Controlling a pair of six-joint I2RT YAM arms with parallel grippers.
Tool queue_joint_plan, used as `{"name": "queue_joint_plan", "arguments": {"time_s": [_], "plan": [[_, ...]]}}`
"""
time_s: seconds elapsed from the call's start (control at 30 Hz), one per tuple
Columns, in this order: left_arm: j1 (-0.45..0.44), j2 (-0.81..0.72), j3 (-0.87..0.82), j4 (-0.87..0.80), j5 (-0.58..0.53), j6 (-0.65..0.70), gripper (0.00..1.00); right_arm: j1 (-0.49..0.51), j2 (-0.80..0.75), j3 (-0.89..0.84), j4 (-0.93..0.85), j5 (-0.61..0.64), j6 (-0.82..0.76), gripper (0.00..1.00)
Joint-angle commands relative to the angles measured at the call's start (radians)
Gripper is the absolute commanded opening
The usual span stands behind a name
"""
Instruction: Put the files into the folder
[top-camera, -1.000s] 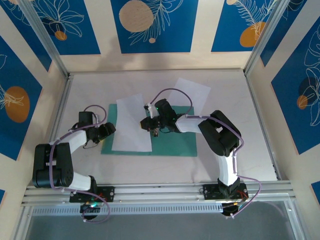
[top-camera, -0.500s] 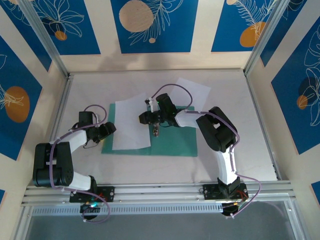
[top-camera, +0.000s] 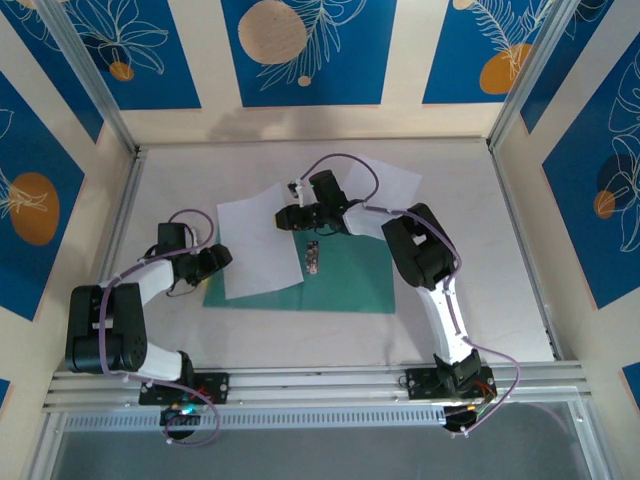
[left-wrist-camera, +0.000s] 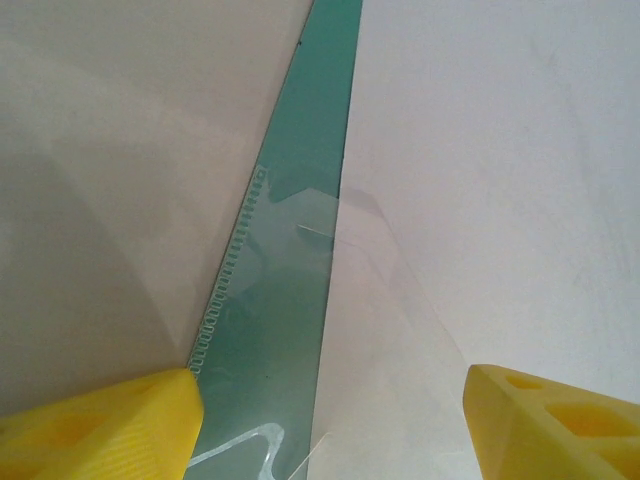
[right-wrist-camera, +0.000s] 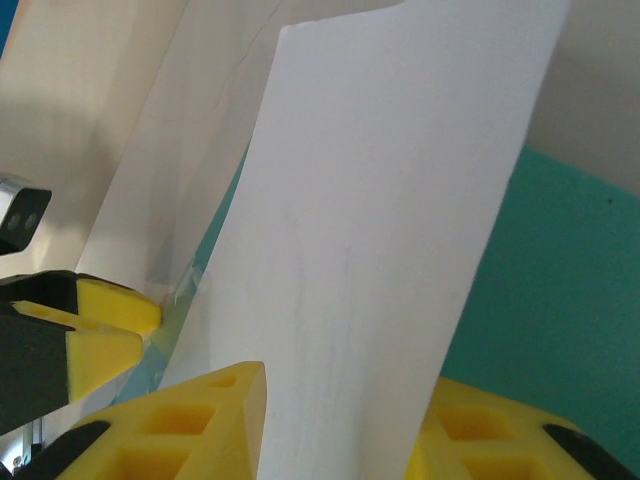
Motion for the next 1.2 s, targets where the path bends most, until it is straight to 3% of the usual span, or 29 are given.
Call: {"name": "queue_joint_plan", "arguments": {"time_s": [0.0,0.3,0.53,0.83,1.17], "plan": [[0.01,0.029,-0.023,-0.061,0.011,0.018,0.72,-0.01,0.037,0.066,-0.061,-0.044,-0.019,0.37],[0.01,0.028,-0.025,-0.061,0.013,0.018,0.72,-0.018,0.098,0.173,-0.138,-0.075,-0.044,0.35],[0.01,0.028,-0.027,-0.058,0.014,0.015,0.72,-0.02,0.121,0.229,-0.182,-0.067,-0.062,0.25],[0.01,0.023,-0.032,-0.06,0.013,0.016,0.72,-0.02,0.18,0.328,-0.263,-0.086,-0.091,0.23],[0.01,0.02,-0.036,-0.058,0.014,0.013,0.72,-0.028,0.139,0.313,-0.259,-0.061,-0.068,0.08]]}}
